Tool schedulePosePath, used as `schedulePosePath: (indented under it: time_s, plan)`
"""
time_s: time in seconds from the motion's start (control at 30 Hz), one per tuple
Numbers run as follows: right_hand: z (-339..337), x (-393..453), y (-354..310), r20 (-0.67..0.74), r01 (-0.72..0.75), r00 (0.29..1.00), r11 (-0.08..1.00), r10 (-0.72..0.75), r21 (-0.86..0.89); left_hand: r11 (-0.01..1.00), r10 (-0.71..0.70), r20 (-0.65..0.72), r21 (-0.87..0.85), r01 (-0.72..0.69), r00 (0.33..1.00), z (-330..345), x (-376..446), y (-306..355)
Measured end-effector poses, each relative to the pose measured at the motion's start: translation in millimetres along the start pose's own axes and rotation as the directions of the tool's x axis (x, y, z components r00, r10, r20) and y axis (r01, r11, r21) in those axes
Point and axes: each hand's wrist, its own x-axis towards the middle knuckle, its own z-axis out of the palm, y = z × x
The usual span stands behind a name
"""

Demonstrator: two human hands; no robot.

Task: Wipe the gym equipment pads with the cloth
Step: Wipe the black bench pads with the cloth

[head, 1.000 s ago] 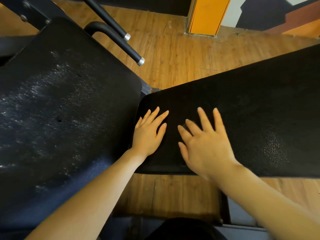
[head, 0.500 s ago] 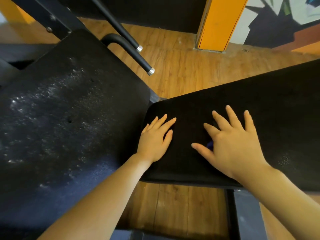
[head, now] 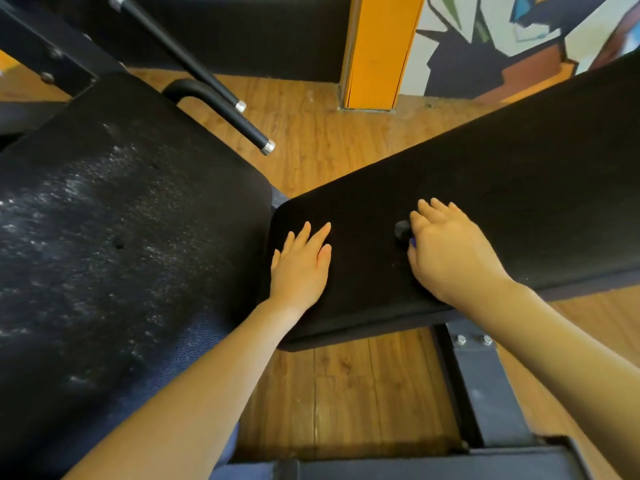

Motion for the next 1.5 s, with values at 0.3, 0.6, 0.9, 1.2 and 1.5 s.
schedulePosePath:
  time_s: [0.3, 0.6, 0.9, 1.2, 1.5]
  plan:
    - [23.5, 0.0, -58.0, 0.016, 0.084, 0.996, 0.995, -0.085, 0.060, 0.998, 0.002, -0.025, 0.065, -0.001, 1.000, 2.1, -0.4, 1.8]
    - [-3.4, 2.7, 26.2, -0.099, -0.077, 0.993, 0.981, 0.060, -0.177, 0.997, 0.009, 0.013, 0.072, -0.010, 1.000, -0.4, -3.0, 0.2]
    - [25.9, 4.4, -75.1, 0.018, 0.241, 0.970, 0.966, -0.244, 0.096, 0.999, -0.003, 0.011, 0.053, 0.002, 1.000, 5.0, -2.5, -2.7]
    - [-7.6, 8.4, 27.7, -0.030, 0.042, 0.999, 0.996, -0.044, -0.079, 1.000, -0.011, -0.013, -0.019, 0.010, 1.000, 4.2, -4.0, -0.7]
    - [26.9, -2.0, -70.4, 0.043, 0.210, 0.977, 0.976, -0.207, -0.064, 1.000, -0.028, -0.001, -0.004, 0.028, 1.000, 4.5, -2.8, -0.4]
